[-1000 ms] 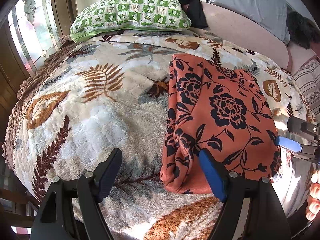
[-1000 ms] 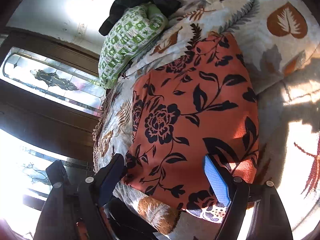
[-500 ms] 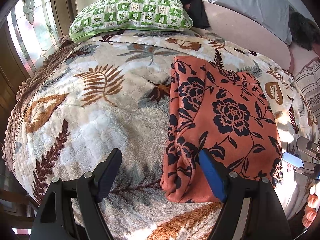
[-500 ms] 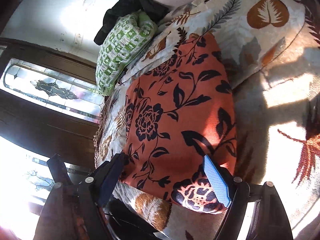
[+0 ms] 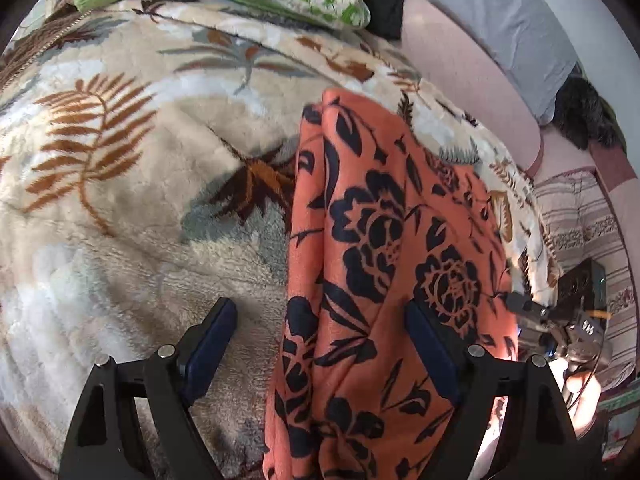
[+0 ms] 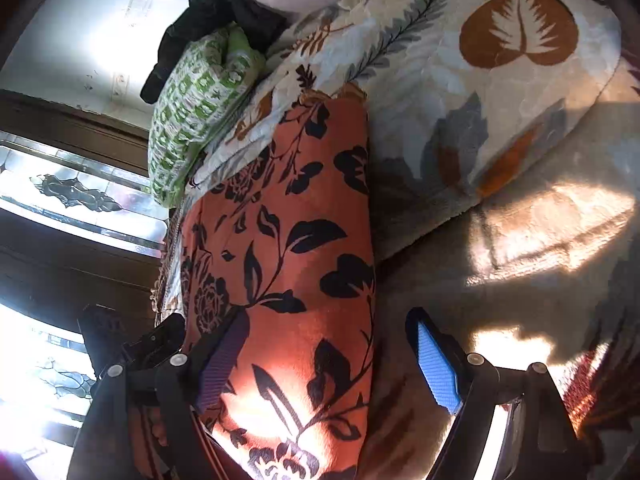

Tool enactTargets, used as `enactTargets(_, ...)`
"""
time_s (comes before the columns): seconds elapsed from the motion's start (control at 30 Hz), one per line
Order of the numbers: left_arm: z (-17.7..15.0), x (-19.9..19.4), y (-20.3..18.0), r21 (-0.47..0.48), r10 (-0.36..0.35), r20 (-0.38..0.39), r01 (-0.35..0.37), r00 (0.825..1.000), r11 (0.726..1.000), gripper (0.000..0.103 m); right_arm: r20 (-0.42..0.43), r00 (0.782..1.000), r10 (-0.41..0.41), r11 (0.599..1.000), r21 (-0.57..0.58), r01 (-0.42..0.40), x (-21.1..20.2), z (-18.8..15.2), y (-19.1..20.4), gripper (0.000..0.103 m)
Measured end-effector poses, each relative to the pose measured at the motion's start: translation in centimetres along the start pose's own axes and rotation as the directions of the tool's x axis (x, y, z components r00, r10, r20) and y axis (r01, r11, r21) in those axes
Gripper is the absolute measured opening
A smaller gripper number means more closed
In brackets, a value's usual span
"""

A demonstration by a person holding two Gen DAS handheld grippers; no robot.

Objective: Fold small clothes

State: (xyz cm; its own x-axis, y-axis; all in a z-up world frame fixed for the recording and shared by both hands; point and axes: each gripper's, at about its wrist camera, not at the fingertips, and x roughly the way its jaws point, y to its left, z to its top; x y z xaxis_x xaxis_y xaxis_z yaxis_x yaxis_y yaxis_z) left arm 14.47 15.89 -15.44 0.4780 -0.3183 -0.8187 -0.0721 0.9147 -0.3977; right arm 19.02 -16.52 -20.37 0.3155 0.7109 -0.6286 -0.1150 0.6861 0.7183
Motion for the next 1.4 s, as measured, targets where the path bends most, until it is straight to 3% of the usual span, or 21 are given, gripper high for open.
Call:
enactTargets(0.03,-0.2,0.1,-0.6,0.037,0.018,0.015,-0.019,1.0,0.999,0.086,-0.006,1.0,0.003,1.0,-0.013,-0.003,0.8,0.2,0.4,0.084)
enactTargets(0.07,-0.2,0.0,-1.3,0.072,0.009,0.014,-0.01,1.0,0.997,0.059,-0.011,1.0,0.005,0.998,-0.058,-0.005,1.1,0.4,1.2,0.081)
enactTargets(0.1,-0.1,0.2,-1.8,0.081,-0.033,-0.02,0.035,0.999,0.996,0.041,-0.04,0.999,-0.016,0.995,-0.096,0.012,1.8,0.5,2.2,0.058)
enactTargets(0.2,0.1,-0.1,-2.9,0.111,-0.002,-0.008,0.003,1.0,0.994,0.036,-0.056,0.995,-0.083,0.986,-0.152,0.073,2.3,0.8,3.8,0.04)
enactTargets(0.33,0.4,-2.3,-5.4,0.126,-0.052,0.069,0.043,0.996,0.991,0.028,0.0,0.997,-0.083,0.969,-0.232,0.081,-0.7,1.0,5.9,0.034)
enactTargets(0.43,0.9,-3.3,-9.5,0.185,-0.094,0.133,0.068,0.987,0.98,0.028,0.091,0.992,-0.093,0.951,-0.286,0.115,-4.9,1.8,6.9,0.034)
enactTargets(0.53,1.5,-1.6,-12.5,0.17,-0.136,0.115,0.116,0.984,0.979,0.031,0.141,0.986,-0.09,0.963,-0.239,0.122,-8.9,3.6,4.7,0.034)
enactTargets(0.6,1.2,1.6,-13.7,0.159,-0.087,0.048,0.078,0.995,0.984,0.041,0.175,0.979,-0.106,0.978,-0.161,0.135,-10.5,4.6,1.7,0.036)
enactTargets(0.67,0.5,5.3,-13.9,0.155,0.018,-0.054,-0.009,0.998,0.988,0.049,0.147,0.974,-0.173,0.98,-0.071,0.185,-10.2,5.0,-2.2,0.043)
enactTargets(0.7,0.1,6.0,-13.5,0.141,0.018,-0.073,-0.008,0.997,0.99,0.057,0.104,0.967,-0.232,0.972,-0.002,0.233,-9.6,5.0,-4.3,0.051)
enactTargets(0.73,-0.2,5.5,-13.0,0.118,0.008,-0.049,-0.002,0.999,0.993,0.059,0.097,0.947,-0.307,0.951,0.059,0.302,-9.7,4.7,-6.1,0.055)
enactTargets(0.77,-0.4,4.5,-12.8,0.114,0.019,-0.023,-0.016,1.0,0.993,0.061,0.134,0.946,-0.296,0.955,0.078,0.288,-10.5,4.1,-7.0,0.057)
enactTargets(0.87,-1.3,0.8,-12.6,0.118,0.04,0.043,-0.045,0.998,0.992,0.062,0.268,0.922,-0.279,0.96,0.066,0.271,-13.8,2.2,-6.1,0.058)
enactTargets(0.97,-3.0,-1.1,-12.9,0.149,0.027,0.097,-0.041,0.995,0.988,0.064,0.324,0.936,-0.136,0.99,0.015,0.138,-15.9,0.7,-3.3,0.062)
enactTargets(1.0,-3.5,-0.7,-13.2,0.172,0.033,0.098,-0.049,0.995,0.984,0.064,0.321,0.943,-0.086,0.996,-0.007,0.093,-15.9,0.4,-2.3,0.069)
enactTargets(1.1,-4.3,4.2,-12.1,0.194,0.143,-0.033,-0.134,0.989,0.972,0.068,0.249,0.968,0.03,0.998,-0.059,-0.016,-13.5,-0.6,-0.7,0.079)
enactTargets(1.13,-4.8,4.8,-11.5,0.179,0.15,-0.061,-0.137,0.987,0.974,0.07,0.207,0.978,0.009,0.999,-0.049,0.001,-11.7,-0.9,-1.2,0.084)
enactTargets(1.2,-5.1,3.2,-12.2,0.201,0.159,-0.013,-0.153,0.987,0.968,0.07,0.108,0.99,-0.09,0.996,0.037,0.086,-8.6,-0.8,-3.5,0.081)
enactTargets(1.27,-5.3,0.7,-13.1,0.237,0.158,0.044,-0.164,0.987,0.958,0.07,0.171,0.982,-0.076,0.996,0.053,0.067,-10.6,-1.3,-2.4,0.081)
enactTargets(1.33,-5.8,-1.9,-13.6,0.255,0.159,0.129,-0.187,0.979,0.949,0.075,0.223,0.971,-0.088,0.996,0.012,0.087,-12.7,-1.7,-0.2,0.086)
enactTargets(1.4,-6.5,-3.5,-13.8,0.263,0.163,0.162,-0.202,0.973,0.943,0.079,0.254,0.964,-0.083,0.994,-0.048,0.099,-13.7,-1.7,1.6,0.09)
